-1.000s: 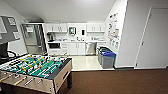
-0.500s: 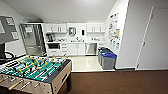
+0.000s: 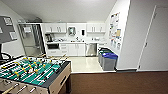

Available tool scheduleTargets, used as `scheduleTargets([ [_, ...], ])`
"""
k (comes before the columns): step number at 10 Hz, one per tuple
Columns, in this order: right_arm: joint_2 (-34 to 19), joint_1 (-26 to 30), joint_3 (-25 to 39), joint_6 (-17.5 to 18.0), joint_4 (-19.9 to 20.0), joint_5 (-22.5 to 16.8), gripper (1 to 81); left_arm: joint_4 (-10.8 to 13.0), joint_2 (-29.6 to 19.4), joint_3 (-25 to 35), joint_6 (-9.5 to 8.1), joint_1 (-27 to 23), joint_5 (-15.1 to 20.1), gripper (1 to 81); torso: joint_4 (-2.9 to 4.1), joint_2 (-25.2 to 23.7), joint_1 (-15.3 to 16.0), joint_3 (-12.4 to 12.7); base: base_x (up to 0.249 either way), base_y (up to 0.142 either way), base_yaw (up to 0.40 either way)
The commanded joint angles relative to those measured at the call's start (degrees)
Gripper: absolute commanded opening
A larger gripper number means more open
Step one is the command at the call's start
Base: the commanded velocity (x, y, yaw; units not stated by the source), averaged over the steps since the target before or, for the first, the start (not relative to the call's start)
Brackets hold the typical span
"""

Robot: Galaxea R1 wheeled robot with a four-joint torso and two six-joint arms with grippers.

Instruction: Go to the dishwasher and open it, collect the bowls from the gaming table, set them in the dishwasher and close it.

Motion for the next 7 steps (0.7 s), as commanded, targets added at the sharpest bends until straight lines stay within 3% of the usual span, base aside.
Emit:
scheduleTargets([
  [1, -0.71, 3.34, -0.93, -0.25, -0.81, -3.25, 81.1, 0.64, -1.07, 0.91, 0.64, -3.24, 2.65, 81.1, 0.0, 0.0, 0.0, 0.0, 0.145, 0.0, 0.0],
  [7, 0.26, 3.61, -1.81, -0.25, -0.81, -3.61, 81.1, 0.64, -1.16, 0.91, 0.55, -3.24, 2.65, 81.1, 0.0, 0.0, 0.02, 0.0, 0.145, 0.0, 0.0],
])
